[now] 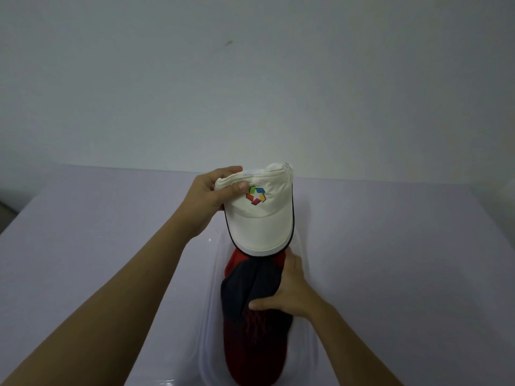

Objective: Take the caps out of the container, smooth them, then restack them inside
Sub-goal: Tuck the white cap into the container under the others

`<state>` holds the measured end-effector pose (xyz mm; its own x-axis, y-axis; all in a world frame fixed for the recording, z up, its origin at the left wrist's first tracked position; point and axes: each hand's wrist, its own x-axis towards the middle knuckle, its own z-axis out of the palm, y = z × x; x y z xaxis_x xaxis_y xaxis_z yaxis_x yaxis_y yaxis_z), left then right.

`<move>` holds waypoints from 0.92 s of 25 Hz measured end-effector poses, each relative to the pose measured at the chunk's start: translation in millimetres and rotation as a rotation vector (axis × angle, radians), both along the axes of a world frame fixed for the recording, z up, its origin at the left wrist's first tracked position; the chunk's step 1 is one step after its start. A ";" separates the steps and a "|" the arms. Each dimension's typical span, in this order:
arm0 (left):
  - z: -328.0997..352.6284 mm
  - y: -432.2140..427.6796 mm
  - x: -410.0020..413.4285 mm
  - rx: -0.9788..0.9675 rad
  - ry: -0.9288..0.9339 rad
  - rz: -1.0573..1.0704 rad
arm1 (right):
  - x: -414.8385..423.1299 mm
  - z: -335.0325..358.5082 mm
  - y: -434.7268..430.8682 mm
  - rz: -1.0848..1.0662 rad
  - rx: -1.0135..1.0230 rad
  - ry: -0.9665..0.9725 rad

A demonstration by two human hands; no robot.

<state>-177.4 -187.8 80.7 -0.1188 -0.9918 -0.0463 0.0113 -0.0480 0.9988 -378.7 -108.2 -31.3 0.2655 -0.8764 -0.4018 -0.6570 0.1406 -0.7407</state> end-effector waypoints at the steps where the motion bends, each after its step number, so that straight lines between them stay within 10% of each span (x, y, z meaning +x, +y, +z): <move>1: 0.0 -3.1 0.8 -0.018 0.005 0.018 | -0.2 1.7 0.1 0.005 -0.011 0.001; 15: -51.6 -23.2 -12.7 -0.558 -0.540 0.114 | -4.3 17.6 30.9 0.168 -0.187 -0.013; 23: -43.8 -14.5 4.8 -0.501 -0.549 -0.209 | -5.5 16.2 40.2 0.233 -0.260 0.001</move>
<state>-172.5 -202.3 37.0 -0.3961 -0.8693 0.2956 -0.4516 0.4648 0.7616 -384.2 -68.0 -15.1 0.4704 -0.8653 -0.1734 -0.6502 -0.2070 -0.7310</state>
